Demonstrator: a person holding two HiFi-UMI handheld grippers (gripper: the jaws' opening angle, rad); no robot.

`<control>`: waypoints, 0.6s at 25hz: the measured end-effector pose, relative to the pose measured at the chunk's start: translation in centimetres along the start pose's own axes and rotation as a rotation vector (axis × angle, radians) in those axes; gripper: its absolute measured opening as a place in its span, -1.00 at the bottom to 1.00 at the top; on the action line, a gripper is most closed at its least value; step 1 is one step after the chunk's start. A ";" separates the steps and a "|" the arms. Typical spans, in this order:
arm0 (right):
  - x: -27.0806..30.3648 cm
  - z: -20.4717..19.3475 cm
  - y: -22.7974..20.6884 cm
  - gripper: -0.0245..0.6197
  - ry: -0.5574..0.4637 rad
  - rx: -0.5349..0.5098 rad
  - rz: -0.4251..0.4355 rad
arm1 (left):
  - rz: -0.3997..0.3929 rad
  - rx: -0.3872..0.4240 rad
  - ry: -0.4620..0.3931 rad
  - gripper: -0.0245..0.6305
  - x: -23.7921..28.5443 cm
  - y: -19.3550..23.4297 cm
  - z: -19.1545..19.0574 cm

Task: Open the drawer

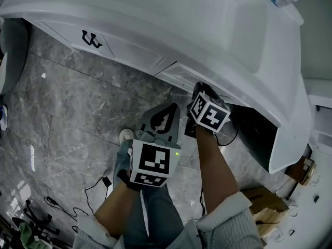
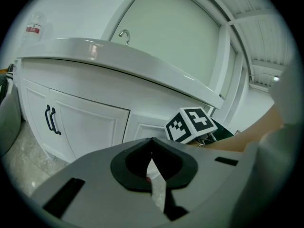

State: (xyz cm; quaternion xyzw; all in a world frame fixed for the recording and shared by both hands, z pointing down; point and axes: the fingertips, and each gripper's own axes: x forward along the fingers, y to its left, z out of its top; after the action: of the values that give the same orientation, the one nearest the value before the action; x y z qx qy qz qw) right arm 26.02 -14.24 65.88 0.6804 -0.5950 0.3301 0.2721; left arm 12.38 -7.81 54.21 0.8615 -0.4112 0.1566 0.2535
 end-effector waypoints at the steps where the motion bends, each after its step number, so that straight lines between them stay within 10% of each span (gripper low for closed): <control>1: 0.0 0.0 0.1 -0.50 -0.002 -0.023 0.005 | -0.002 -0.001 0.001 -0.88 0.1 0.0 0.0; 15: -1.0 -1.0 1.0 -0.56 0.024 -0.290 0.024 | -0.018 -0.017 -0.003 -0.88 -0.1 -0.1 0.1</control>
State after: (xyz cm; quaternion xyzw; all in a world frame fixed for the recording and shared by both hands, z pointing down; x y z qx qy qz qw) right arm 24.80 -13.03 65.72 0.6227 -0.6413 0.2522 0.3707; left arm 12.45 -7.77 54.01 0.8632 -0.4051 0.1493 0.2617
